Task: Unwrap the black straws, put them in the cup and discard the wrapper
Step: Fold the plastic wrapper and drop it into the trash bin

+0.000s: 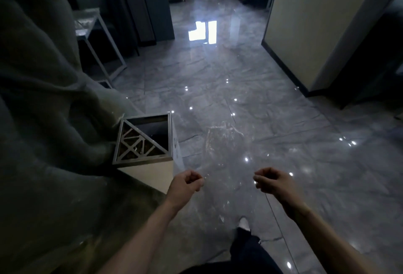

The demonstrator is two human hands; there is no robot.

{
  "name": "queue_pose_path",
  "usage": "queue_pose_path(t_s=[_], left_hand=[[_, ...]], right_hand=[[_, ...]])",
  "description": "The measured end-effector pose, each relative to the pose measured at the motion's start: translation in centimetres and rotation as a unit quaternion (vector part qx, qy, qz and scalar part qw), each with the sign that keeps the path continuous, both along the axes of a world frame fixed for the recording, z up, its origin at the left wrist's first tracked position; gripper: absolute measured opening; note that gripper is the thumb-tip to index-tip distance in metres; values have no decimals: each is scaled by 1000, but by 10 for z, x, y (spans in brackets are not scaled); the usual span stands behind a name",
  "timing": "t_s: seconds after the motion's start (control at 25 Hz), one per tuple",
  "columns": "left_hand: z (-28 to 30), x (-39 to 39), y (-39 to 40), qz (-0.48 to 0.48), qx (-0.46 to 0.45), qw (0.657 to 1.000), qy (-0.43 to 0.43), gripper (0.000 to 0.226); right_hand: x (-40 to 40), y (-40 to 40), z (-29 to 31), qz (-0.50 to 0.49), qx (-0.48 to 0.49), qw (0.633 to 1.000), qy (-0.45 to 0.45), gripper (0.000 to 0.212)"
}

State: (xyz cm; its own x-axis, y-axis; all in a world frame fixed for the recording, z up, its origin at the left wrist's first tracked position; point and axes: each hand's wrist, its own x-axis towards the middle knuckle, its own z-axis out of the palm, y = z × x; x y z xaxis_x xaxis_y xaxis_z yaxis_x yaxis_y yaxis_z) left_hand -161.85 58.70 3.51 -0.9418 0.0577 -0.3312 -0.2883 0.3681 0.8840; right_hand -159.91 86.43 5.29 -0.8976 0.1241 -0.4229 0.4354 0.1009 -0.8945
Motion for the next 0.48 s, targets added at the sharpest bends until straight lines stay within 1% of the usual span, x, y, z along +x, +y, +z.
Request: queue_pose_path(t_s=[0.28, 0.48], left_hand=[[6, -87, 69, 62, 2, 998, -21, 4], [5, -130, 83, 102, 27, 994, -35, 3]], right_hand=[[-117, 66, 14, 32, -1, 999, 4, 10], [-189, 79, 14, 63, 1, 998, -13, 11]])
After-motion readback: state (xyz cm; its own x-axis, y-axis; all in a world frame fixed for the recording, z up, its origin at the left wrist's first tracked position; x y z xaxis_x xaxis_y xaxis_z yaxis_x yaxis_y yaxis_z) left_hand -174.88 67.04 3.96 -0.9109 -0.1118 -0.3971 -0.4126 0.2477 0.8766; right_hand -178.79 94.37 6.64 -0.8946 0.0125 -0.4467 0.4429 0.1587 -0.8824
